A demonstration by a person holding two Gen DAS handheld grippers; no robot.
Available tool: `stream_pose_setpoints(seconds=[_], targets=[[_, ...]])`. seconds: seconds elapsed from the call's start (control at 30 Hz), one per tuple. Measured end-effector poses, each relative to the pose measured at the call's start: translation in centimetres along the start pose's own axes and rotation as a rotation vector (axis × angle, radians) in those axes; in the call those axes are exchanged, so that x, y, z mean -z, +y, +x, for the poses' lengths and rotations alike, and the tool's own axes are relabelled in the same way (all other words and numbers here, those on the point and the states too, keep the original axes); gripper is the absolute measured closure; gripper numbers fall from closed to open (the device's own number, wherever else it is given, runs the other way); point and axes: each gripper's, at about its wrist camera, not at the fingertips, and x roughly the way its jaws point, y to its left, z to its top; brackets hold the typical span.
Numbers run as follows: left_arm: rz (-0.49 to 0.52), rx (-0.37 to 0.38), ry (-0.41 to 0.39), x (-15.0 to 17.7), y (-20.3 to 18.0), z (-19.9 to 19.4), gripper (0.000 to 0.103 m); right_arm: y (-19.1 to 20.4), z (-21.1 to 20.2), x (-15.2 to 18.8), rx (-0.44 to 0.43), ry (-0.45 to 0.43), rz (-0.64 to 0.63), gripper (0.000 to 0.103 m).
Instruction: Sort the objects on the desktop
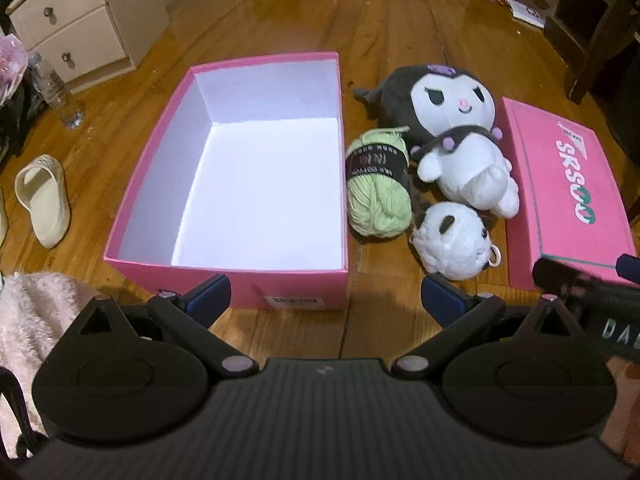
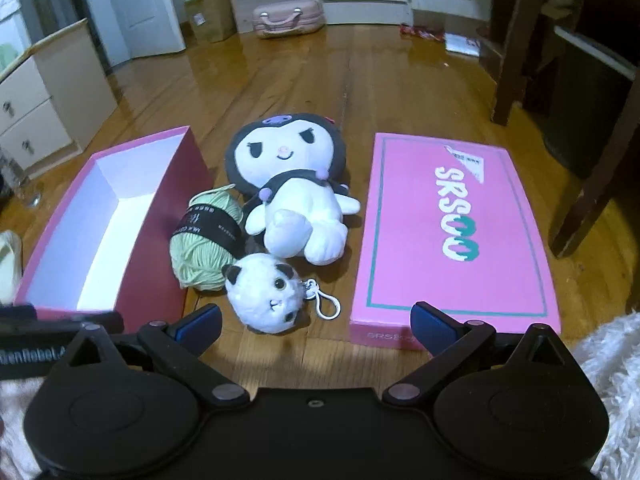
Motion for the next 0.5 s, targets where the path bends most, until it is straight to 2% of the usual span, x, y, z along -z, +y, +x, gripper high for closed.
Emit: stream_pose_setpoints(seconds=[0.17, 0.33, 0.5], targets=[[-0.001, -0.019, 0.002, 0.6, -0.4, -1.0, 0.0, -0.1, -0.7, 0.0, -0.04, -0.004, 0.062, 0.001], [-0.007, -0.021, 0.049, 0.1, -0.1, -0.1, 0.0, -1.1, -0.3, -0.4, -0.074, 0.012, 0.126, 0.001], [0.031, -0.025, 0.048, 0.1, -1.5, -0.6, 0.0, -0.9, -0.5, -0.2, -0.066, -0.011, 0.126, 0.001]])
